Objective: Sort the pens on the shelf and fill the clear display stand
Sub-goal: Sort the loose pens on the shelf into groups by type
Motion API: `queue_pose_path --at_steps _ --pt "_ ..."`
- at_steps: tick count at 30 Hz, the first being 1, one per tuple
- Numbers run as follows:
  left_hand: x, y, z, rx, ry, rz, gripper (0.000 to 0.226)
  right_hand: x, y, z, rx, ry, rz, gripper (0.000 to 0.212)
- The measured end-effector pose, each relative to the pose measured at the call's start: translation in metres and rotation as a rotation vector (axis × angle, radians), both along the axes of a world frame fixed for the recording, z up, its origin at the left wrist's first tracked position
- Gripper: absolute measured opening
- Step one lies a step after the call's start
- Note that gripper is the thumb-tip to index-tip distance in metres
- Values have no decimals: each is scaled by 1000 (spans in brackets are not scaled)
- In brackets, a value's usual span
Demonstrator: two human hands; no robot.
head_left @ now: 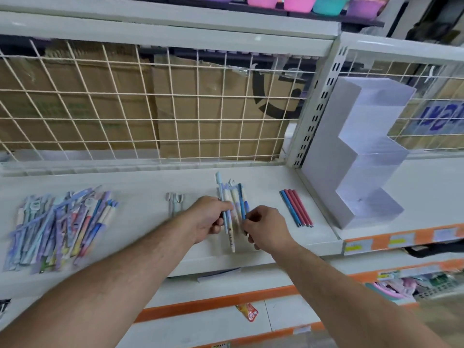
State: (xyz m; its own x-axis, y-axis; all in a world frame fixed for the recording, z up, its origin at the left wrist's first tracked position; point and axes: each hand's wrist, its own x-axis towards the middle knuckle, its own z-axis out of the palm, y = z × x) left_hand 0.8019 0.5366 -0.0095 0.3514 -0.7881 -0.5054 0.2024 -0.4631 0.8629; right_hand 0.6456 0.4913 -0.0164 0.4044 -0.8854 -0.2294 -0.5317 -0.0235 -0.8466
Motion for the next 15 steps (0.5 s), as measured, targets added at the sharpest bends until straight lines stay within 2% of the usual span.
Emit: queue_pose_path --at_steps 5,10,15 --pt "-29 -23 -1 1 15 3 15 -37 -37 -7 -198 261 -36 4" --pt "-43 -39 -6 9 34 -18 17 -60 -66 -11 -323 542 2 16" --pt "-46 -48 -11 3 31 22 16 -66 -82 -18 -441 666 82 21"
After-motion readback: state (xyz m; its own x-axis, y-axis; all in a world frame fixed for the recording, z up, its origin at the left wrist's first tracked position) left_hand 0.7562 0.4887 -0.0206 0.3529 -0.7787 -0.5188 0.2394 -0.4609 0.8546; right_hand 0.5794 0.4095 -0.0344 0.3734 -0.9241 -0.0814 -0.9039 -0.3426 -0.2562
